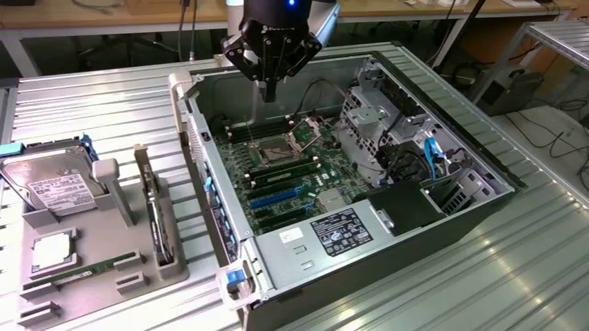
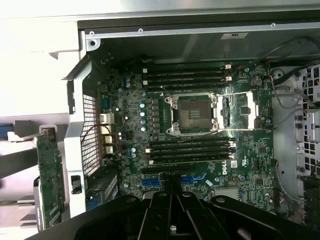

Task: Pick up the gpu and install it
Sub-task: 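Reach for the gpu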

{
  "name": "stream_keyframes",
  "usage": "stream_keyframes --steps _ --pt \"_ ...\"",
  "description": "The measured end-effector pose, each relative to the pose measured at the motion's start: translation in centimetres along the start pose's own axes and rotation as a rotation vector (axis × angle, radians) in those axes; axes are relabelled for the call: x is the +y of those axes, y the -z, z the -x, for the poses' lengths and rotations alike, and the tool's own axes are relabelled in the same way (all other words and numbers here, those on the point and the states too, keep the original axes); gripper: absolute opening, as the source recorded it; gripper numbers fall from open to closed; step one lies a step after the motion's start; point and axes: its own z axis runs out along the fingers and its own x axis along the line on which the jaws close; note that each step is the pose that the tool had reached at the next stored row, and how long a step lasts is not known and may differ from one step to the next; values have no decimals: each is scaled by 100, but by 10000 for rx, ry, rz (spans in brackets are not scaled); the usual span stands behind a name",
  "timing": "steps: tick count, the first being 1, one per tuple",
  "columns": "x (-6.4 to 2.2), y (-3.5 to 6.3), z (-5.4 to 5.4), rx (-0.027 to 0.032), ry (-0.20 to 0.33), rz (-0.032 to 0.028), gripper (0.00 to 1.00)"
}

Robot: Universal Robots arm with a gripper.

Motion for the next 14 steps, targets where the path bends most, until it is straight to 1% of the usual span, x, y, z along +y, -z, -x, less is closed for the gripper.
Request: stream_keyframes --steps 3,5,9,11,14 --pt "-7 1 -4 1 0 -1 11" --pt "-80 6 -82 -13 1 1 11" --pt "-192 14 -214 -21 1 1 11" --pt "-267 20 -310 -23 1 0 11" --pt "-331 25 -411 -24 1 2 11"
